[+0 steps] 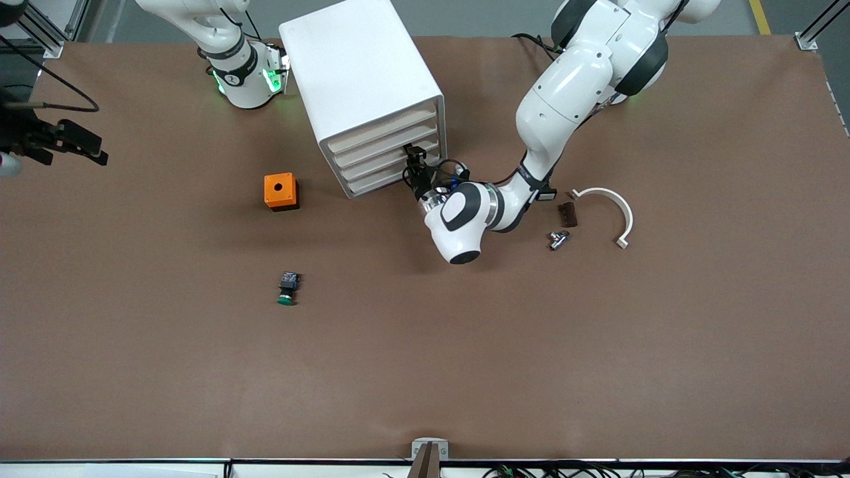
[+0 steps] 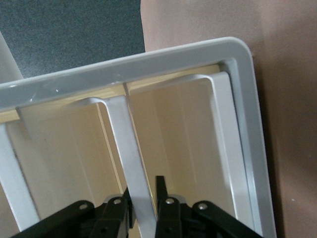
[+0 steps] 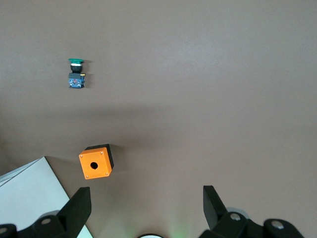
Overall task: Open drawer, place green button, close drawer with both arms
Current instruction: 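Pull the drawer open with the left gripper while the right gripper reaches the button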
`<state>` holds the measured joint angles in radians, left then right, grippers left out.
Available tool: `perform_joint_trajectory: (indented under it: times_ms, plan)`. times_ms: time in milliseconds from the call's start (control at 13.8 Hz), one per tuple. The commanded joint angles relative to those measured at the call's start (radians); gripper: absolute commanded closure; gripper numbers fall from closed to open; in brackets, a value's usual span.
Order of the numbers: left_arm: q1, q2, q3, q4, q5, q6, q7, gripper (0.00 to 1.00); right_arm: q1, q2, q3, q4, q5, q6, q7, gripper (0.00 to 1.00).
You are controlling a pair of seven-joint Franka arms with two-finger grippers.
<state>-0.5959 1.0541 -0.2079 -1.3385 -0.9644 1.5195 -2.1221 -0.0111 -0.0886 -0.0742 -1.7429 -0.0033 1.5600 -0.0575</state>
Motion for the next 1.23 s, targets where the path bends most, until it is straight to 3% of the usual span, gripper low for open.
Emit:
perform_joint_trajectory:
  times_ms: [0, 506, 1157]
  plan:
    - [0.013, 0.009, -0.002, 0.012, -0.030, -0.021, -0.016, 0.85, -0.017, 0.094, 0.004, 0.062, 0.003, -0.023, -0.018, 0.00]
    - [0.099, 0.011, -0.001, 0.012, -0.054, -0.027, -0.012, 0.85, -0.047, 0.141, 0.004, 0.083, 0.003, -0.008, -0.016, 0.00]
    - [0.251, 0.012, -0.001, 0.013, -0.051, -0.027, -0.007, 0.84, 0.069, 0.311, 0.007, 0.034, 0.023, 0.297, 0.138, 0.00]
